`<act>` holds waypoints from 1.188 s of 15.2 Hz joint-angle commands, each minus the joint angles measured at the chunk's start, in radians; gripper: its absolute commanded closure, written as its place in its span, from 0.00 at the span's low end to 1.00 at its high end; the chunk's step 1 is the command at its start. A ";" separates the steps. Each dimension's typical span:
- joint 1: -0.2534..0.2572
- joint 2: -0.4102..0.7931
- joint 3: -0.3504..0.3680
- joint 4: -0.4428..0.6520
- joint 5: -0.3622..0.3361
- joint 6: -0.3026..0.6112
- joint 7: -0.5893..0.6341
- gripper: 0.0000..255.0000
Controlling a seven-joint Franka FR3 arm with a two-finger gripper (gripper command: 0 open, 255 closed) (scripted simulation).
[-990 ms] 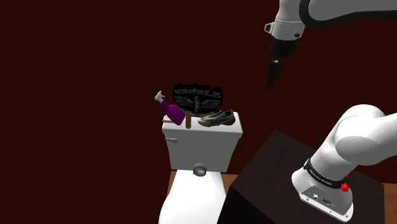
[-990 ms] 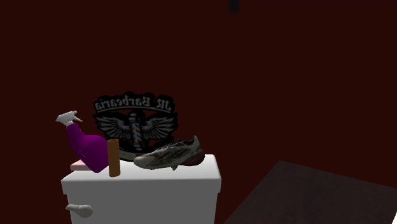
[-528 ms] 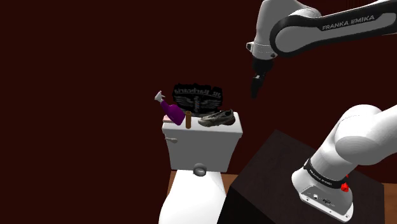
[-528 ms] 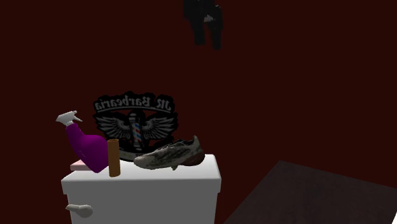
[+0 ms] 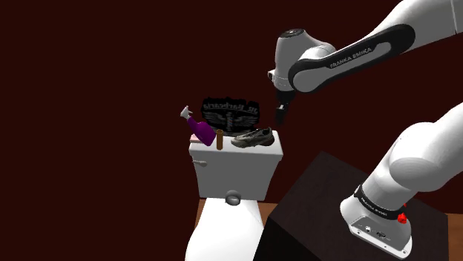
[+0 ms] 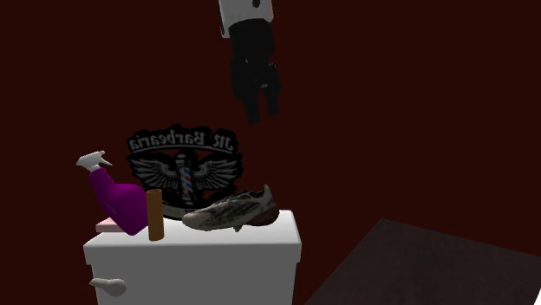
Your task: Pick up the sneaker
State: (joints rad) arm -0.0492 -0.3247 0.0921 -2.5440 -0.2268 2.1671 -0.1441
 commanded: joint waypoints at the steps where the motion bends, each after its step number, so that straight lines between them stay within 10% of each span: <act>1: -0.012 0.082 0.005 0.015 -0.044 0.066 0.012 0.00; 11: -0.041 0.502 -0.003 0.192 -0.330 0.276 0.144 0.00; 18: -0.030 0.599 -0.026 0.211 -0.400 0.341 0.208 0.00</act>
State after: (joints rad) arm -0.0807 0.2594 0.0704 -2.3336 -0.6152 2.4961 0.0525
